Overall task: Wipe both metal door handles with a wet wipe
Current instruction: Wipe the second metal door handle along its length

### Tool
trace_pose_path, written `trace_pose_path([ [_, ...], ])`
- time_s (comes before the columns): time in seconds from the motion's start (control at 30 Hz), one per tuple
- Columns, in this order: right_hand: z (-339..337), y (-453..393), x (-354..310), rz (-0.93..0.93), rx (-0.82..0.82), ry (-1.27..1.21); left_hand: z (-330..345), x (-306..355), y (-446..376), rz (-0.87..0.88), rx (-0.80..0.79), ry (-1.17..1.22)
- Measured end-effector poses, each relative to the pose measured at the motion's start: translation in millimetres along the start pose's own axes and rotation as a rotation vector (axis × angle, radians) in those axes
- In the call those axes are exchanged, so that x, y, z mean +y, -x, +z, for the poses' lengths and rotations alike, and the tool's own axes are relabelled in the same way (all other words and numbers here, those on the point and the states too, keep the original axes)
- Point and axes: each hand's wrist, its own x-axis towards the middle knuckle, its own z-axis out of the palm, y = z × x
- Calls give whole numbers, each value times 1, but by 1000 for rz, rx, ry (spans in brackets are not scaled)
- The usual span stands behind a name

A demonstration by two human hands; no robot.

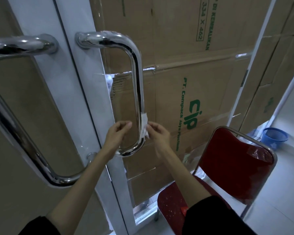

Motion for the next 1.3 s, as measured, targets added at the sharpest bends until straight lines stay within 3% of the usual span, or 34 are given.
trace_pose_path([
  [0.13,23,3,-12,61,-49,-36,-9,-3,2,-10,52,-10],
  [0.33,62,-28,-73,-201,-116,55,-5,26,-3,51,53,44],
  [0.4,57,-27,-57,-131,-122,109,-5,33,-3,67,48,64],
  [0.57,23,-17,-18,276,-195,199,-12,43,-2,61,24,129],
  [0.63,27,-19,-35,292,-227,162,-13,51,-4,52,25,164],
  [0.7,39,-25,-65,213,-276,74,-12,60,-7,55,26,185],
  [0.8,54,-32,-96,42,-216,-46,-10,73,-10,74,21,201],
  [0.93,58,-12,-53,-69,-12,-84,-11,81,-12,92,29,212],
  [1.07,47,8,-14,-149,128,-16,-15,82,-12,86,43,248],
  [1.17,54,-1,-41,-295,132,120,-12,83,-13,69,55,270],
  [1.3,72,-22,-101,-632,146,452,-7,88,-12,63,63,314],
])
